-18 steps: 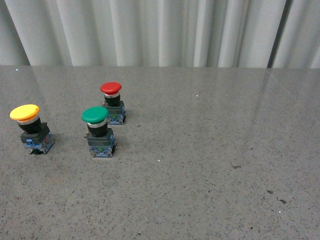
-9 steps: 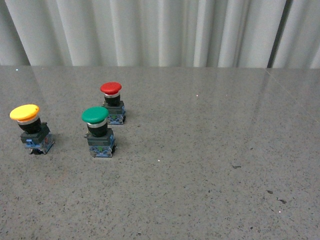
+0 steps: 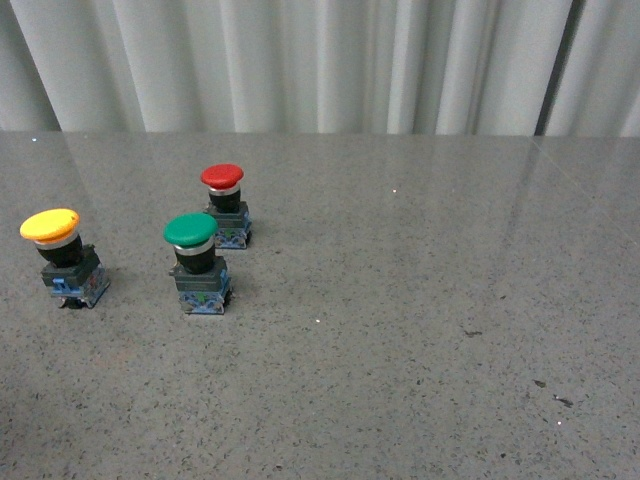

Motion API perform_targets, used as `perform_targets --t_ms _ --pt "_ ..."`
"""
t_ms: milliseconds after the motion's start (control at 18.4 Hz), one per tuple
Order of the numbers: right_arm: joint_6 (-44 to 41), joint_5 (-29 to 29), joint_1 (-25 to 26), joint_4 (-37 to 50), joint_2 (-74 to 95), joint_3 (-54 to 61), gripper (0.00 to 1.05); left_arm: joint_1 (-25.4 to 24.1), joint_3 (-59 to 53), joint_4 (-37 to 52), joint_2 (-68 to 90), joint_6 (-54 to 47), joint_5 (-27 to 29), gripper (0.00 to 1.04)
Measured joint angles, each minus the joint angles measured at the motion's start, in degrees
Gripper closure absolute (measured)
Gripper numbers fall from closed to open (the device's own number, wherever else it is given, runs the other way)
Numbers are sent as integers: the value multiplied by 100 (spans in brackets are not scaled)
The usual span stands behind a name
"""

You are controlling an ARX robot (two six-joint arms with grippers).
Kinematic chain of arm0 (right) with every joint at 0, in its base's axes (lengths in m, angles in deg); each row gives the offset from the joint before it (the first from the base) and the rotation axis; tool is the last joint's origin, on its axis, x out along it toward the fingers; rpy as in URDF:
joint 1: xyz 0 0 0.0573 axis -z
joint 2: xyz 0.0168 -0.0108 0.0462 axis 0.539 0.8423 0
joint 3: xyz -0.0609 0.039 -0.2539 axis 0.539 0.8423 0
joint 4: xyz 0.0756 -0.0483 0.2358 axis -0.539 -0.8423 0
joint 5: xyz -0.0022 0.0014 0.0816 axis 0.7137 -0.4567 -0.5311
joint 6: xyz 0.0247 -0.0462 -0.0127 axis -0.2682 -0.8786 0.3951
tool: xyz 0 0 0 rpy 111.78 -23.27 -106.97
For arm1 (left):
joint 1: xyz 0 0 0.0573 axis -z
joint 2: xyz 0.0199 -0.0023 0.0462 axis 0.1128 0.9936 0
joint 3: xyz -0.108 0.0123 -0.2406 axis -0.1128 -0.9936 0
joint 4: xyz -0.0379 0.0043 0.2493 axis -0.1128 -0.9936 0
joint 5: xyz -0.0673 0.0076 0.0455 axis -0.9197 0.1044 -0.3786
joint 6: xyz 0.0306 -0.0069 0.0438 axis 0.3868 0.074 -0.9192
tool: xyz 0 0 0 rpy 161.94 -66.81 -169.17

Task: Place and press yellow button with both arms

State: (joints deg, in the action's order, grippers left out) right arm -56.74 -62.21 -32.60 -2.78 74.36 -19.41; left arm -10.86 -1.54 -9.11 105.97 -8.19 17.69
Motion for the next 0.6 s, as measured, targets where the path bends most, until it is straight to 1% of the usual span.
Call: perform_targets --t_ms 54,109,218,327,436,599 --pt "0 0 0 0 0 0 7 -160 431 332 835 -83 -363 7" --pt "0 -2 0 0 0 0 7 -166 1082 313 1937 -138 -846 7" --pt "0 0 0 0 0 0 7 -48 1869 101 3064 -275 -1318 7" --pt "0 0 0 0 0 0 7 57 2356 -212 3650 -348 -1698 7" --pt "0 0 0 2 0 0 7 186 2717 -588 4190 -328 -1867 7" --pt "0 -2 0 0 0 0 7 413 2758 -743 4575 -116 -1639 7"
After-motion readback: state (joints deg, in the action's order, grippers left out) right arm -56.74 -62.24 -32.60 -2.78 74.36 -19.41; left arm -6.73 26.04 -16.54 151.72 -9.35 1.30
